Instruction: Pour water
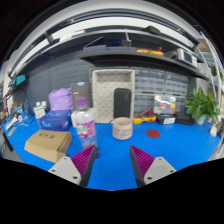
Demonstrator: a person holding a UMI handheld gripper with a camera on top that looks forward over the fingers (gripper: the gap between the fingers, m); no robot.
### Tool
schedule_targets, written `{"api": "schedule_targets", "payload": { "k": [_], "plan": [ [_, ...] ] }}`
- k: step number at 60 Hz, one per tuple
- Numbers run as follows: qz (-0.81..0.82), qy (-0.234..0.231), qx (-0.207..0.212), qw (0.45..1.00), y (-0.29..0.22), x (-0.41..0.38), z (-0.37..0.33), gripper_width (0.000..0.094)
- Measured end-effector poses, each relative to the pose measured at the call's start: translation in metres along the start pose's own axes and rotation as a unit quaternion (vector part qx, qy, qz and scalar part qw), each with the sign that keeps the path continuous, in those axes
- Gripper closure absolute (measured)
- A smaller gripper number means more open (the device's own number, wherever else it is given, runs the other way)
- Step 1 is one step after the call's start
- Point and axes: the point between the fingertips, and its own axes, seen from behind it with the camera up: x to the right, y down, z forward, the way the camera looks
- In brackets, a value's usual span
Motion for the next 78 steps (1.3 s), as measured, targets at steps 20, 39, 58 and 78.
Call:
{"api": "schedule_targets", "payload": {
  "k": [20, 39, 58, 78],
  "plan": [
    [-0.011, -0.045, 0.005, 0.999, -0.003, -0.092, 0.063, 0.0262],
    [-0.021, -0.012, 0.024, 0.999, -0.018, -0.096, 0.131, 0.0269],
    [-0.007, 0.0, 0.097, 0.995, -0.028, -0.091, 0.142, 0.056],
    [0.088, -0.036, 0.093, 0.991, -0.047, -0.095, 0.144, 0.0561]
  ]
}}
